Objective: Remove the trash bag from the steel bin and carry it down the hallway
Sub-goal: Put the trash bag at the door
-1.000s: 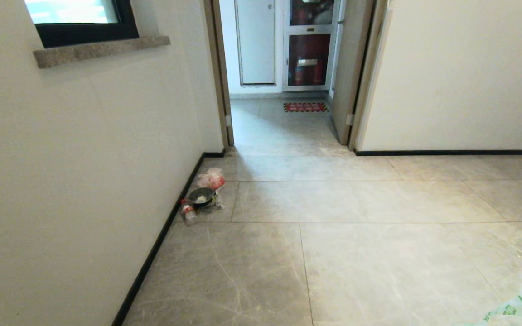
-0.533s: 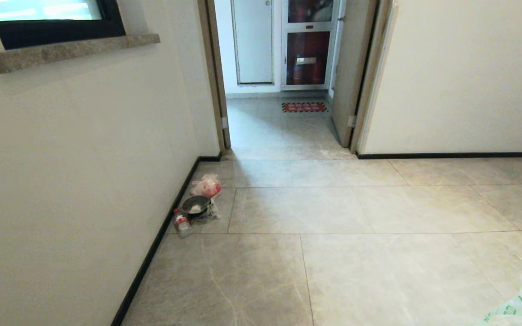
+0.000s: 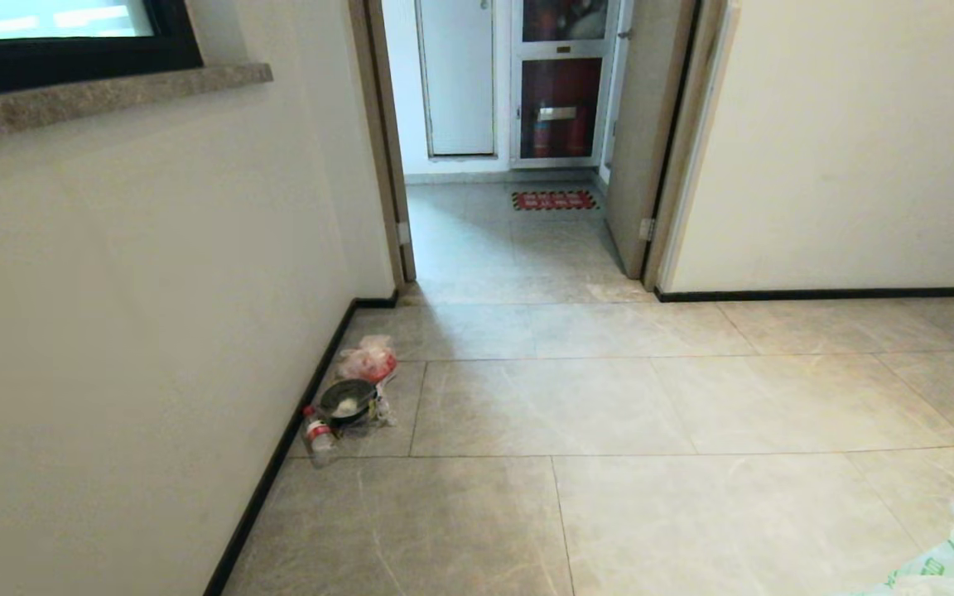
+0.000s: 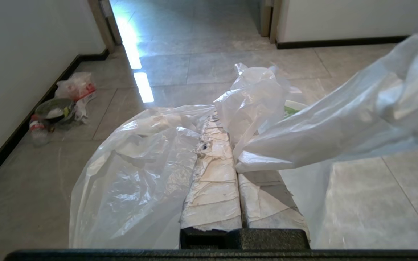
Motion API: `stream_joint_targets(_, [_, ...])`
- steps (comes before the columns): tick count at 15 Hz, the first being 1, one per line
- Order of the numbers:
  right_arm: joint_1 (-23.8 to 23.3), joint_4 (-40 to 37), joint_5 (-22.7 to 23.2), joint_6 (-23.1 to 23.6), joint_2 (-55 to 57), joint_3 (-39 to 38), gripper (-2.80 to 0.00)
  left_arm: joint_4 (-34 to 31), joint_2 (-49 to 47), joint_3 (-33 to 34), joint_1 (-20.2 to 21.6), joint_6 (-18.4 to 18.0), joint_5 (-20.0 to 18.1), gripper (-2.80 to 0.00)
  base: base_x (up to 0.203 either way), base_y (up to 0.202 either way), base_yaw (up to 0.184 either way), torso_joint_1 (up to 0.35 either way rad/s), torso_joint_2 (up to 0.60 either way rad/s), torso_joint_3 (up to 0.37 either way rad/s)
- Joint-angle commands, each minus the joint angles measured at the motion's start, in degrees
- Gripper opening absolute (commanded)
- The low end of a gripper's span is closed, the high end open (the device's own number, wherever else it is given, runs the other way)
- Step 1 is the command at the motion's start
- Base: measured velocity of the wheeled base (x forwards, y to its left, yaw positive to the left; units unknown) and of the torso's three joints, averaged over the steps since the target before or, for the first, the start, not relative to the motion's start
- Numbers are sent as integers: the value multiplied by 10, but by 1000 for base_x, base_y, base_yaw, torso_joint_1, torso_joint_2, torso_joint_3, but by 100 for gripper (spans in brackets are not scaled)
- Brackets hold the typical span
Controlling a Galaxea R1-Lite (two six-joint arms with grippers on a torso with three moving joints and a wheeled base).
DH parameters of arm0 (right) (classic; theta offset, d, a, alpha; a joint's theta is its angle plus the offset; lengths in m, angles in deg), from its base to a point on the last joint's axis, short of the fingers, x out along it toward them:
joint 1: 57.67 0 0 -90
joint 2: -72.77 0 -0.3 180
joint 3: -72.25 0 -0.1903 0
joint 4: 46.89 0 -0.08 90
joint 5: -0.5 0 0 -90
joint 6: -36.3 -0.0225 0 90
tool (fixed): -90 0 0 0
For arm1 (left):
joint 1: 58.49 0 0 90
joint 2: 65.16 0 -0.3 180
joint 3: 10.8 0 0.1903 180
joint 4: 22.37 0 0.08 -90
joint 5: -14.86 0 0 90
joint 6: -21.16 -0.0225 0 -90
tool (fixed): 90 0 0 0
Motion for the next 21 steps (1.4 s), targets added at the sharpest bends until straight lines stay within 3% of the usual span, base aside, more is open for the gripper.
stream_joint_targets(1, [0, 0, 0, -2, 1, 0, -280, 0, 0, 0, 0, 0, 0, -280, 184, 0, -2, 2, 4, 5])
stream_joint_targets(21, [0, 0, 0, -2, 1, 0, -280, 0, 0, 0, 0, 0, 0, -280, 183, 0, -3, 2, 1, 2])
